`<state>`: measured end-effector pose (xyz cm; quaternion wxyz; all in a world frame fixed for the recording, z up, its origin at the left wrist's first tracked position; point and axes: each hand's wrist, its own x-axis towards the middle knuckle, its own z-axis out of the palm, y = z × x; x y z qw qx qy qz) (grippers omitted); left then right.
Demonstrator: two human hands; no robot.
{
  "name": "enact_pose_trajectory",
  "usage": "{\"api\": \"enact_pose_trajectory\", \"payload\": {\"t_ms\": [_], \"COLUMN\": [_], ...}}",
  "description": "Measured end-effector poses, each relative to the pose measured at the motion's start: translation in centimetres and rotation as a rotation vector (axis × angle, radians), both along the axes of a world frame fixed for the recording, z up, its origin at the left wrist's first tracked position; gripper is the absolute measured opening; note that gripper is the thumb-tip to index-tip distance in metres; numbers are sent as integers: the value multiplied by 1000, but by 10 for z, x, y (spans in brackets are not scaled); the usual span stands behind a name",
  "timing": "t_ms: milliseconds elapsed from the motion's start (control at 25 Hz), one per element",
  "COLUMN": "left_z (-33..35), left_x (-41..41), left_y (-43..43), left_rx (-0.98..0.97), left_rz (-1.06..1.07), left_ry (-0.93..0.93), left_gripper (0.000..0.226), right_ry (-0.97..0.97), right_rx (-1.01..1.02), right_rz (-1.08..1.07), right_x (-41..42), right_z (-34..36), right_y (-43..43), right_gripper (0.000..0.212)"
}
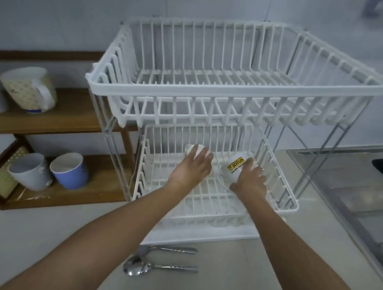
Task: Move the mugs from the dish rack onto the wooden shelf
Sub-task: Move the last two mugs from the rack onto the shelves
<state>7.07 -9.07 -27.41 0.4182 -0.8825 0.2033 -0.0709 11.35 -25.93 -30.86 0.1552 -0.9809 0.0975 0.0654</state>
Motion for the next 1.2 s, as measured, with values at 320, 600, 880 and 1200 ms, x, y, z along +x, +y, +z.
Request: {"api": "enact_pose_trajectory", "payload": {"t_ms": [320, 600, 880, 1200], "left_z": [-20, -20, 35, 62], "left_x": [50, 53, -36, -180], "left_y": [-8, -7, 0, 43], "left_rx": [358, 182, -969, -1887], "left_rz": [-152, -158, 209, 209], "left_ry": [13, -88, 38, -18], "left_gripper": [75, 48, 96, 83], "right_ry": [-92, -150, -171, -171], "right_rx": [-53, -54, 375, 1467], "right_rz": [36, 82, 6, 230], "right_x": [1, 4, 9, -54], "right_z": [-10, -11, -16, 19], "right_y": [-2, -8, -27, -18], "right_gripper": [98, 92, 82, 70]}}
